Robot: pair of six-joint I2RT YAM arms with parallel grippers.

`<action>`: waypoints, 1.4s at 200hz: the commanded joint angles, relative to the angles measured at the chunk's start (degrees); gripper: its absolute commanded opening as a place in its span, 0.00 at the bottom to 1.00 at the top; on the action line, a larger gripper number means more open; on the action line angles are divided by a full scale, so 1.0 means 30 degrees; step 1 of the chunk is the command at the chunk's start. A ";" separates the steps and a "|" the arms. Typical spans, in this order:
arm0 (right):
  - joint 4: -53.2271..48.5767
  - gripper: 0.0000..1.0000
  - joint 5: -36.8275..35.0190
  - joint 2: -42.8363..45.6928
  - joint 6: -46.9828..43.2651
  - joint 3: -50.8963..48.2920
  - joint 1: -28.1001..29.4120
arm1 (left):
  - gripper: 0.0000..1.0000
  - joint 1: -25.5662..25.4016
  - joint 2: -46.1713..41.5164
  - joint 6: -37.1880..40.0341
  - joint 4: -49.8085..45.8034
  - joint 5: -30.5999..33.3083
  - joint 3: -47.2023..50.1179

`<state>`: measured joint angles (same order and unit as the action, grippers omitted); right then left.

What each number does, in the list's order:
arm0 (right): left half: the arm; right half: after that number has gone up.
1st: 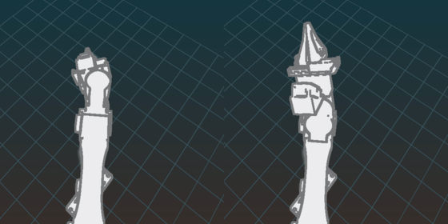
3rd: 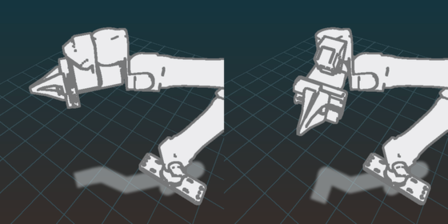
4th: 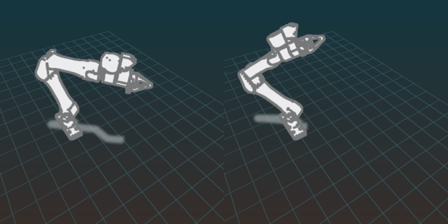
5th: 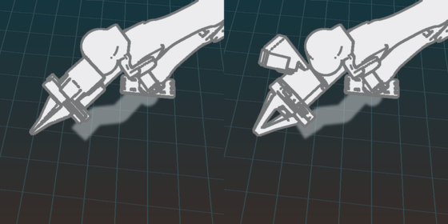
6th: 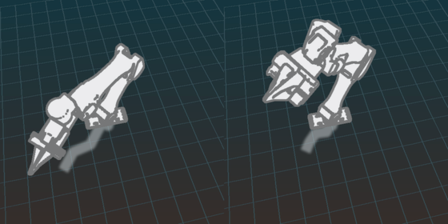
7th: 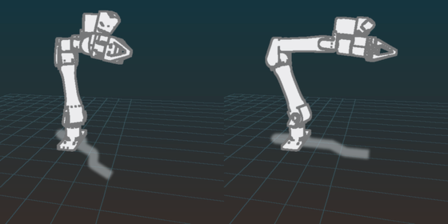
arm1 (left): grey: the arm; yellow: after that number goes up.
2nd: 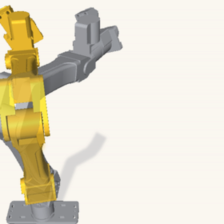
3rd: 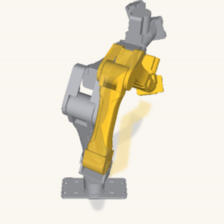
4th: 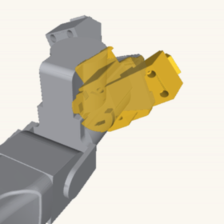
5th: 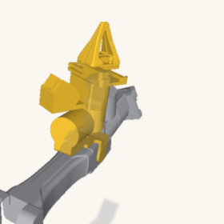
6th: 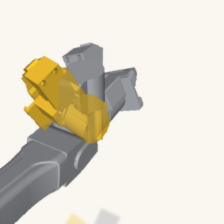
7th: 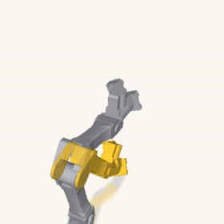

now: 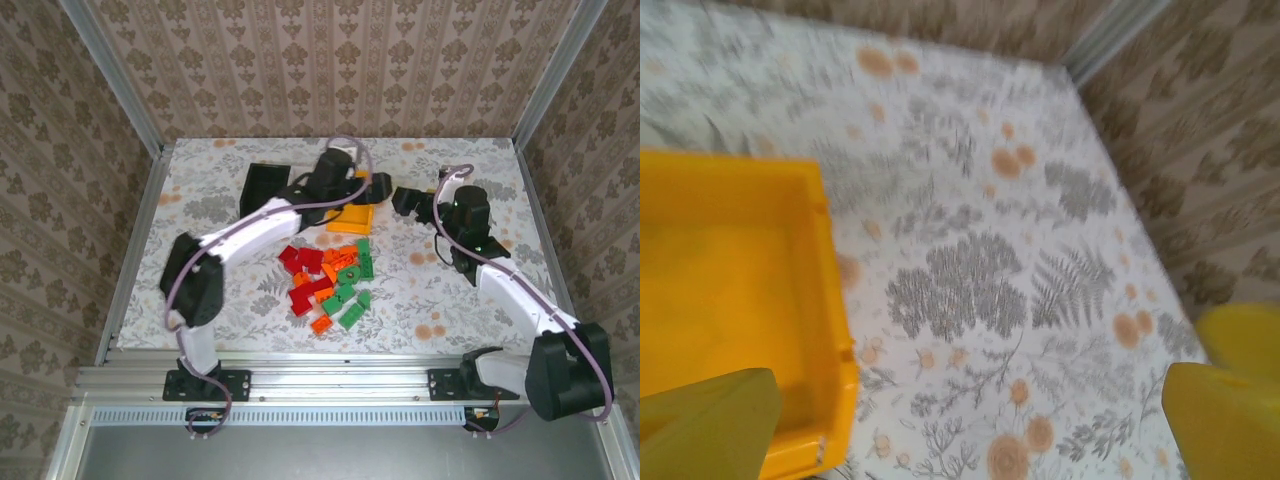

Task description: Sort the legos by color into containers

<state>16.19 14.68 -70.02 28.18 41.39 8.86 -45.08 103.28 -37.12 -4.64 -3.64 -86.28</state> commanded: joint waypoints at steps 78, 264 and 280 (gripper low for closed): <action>-1.5517 0.59 -0.7761 -0.2388 -0.0070 0.2593 0.7630 | 1.00 0.4974 -1.6683 -0.0482 0.0084 0.2606 1.7216; -1.4042 0.64 -0.5947 -0.8243 -0.0576 0.4862 0.9085 | 1.00 0.5212 -2.4343 -0.2992 -0.1747 0.3616 2.3428; -1.4121 0.64 -0.5768 -0.8191 -0.0697 0.5182 0.9280 | 1.00 0.5212 -2.4350 -0.2919 -0.1746 0.3606 2.3399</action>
<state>-26.24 -3.81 -94.11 26.74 54.63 35.68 -29.89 30.63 -45.50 -9.10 6.72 -16.58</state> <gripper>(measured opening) 0.638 0.997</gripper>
